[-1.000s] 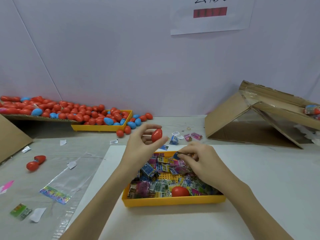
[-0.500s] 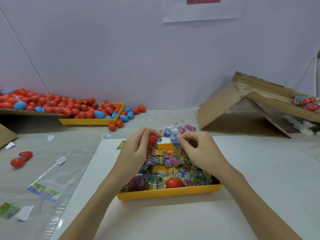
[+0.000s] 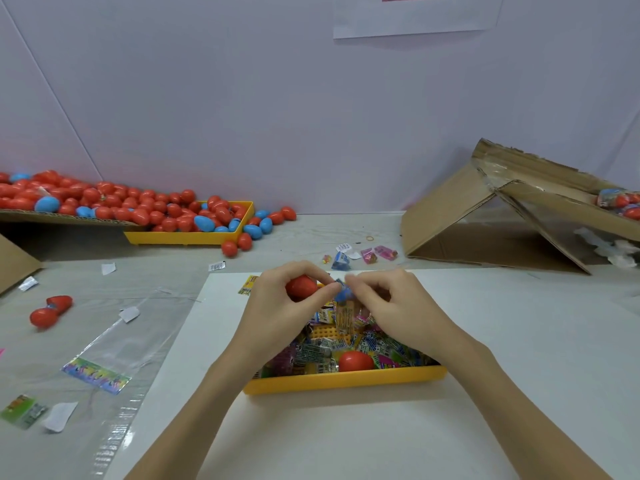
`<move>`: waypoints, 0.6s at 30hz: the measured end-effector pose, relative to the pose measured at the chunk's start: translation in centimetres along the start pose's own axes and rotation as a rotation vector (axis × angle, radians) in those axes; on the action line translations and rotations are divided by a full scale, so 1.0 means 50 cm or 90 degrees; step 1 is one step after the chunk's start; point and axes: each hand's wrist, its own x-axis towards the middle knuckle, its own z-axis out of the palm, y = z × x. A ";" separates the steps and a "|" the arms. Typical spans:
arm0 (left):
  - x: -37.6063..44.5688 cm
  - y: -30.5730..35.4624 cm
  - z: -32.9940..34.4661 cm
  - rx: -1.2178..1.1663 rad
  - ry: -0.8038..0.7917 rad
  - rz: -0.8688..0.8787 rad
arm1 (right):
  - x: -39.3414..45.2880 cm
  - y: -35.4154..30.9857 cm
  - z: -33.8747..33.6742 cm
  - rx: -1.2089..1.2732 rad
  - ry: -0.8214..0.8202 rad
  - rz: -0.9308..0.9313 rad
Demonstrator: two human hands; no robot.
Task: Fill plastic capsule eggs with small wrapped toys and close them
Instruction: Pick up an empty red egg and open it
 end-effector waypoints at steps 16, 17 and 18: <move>0.006 0.001 -0.003 -0.193 -0.056 -0.163 | 0.001 -0.009 0.003 0.246 0.071 0.076; 0.009 0.002 -0.003 -0.267 -0.083 -0.185 | 0.001 -0.009 0.001 0.255 0.089 0.081; 0.011 0.003 -0.003 -0.335 -0.100 -0.198 | 0.002 -0.008 0.000 0.267 0.107 0.084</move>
